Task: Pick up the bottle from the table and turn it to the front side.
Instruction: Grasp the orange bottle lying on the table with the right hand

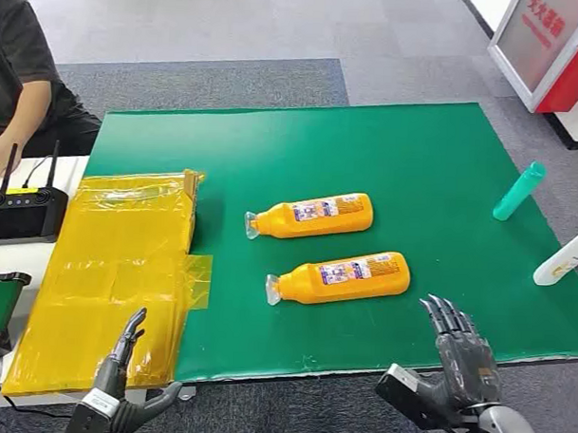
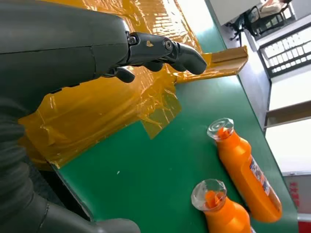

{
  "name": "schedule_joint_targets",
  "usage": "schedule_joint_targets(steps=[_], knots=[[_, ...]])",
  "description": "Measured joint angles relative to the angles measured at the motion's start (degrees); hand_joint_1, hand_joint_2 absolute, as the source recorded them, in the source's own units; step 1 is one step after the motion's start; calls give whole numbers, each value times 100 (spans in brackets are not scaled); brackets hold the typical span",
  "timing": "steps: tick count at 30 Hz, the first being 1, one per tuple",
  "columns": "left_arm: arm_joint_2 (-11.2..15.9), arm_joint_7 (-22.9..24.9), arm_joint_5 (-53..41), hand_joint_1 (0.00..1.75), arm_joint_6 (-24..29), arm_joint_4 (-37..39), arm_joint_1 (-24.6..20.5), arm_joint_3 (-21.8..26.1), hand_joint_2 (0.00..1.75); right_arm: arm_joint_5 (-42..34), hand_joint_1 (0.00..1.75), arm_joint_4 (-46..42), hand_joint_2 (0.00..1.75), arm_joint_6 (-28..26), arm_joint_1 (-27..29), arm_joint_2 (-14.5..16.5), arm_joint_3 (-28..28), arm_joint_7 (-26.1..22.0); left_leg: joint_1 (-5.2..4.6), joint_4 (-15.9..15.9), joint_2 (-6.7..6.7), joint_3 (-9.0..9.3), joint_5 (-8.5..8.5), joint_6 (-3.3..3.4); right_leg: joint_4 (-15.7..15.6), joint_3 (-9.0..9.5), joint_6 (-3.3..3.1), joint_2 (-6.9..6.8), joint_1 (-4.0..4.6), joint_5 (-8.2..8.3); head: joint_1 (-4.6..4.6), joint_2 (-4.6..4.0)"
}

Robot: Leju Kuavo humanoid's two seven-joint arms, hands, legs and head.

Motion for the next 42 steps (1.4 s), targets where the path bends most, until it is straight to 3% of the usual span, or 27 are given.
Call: schedule_joint_targets(steps=[8,19,31,42], knots=[[61,0,64,0,53,132,-14,-76,175,-199,0,265,175,153,-296,-362,248,89,0,0,0,-4,0,1,0,-1,0,0,1,0,0,0],[188,-2,353,0,389,410,-170,-419,175,18,0,1096,175,643,-1397,-633,613,257,0,0,0,-4,9,4,0,0,9,0,0,9,1,0],[374,-2,503,0,548,769,-348,-693,175,-7,0,2179,175,912,-2457,-728,936,310,0,1,-1,-7,10,5,0,-1,8,0,0,11,1,0],[490,-2,589,0,627,1026,-486,-875,175,-29,0,3102,175,1007,-3075,-709,1151,345,-1,1,-1,-7,10,5,1,-1,9,0,0,11,1,0]])
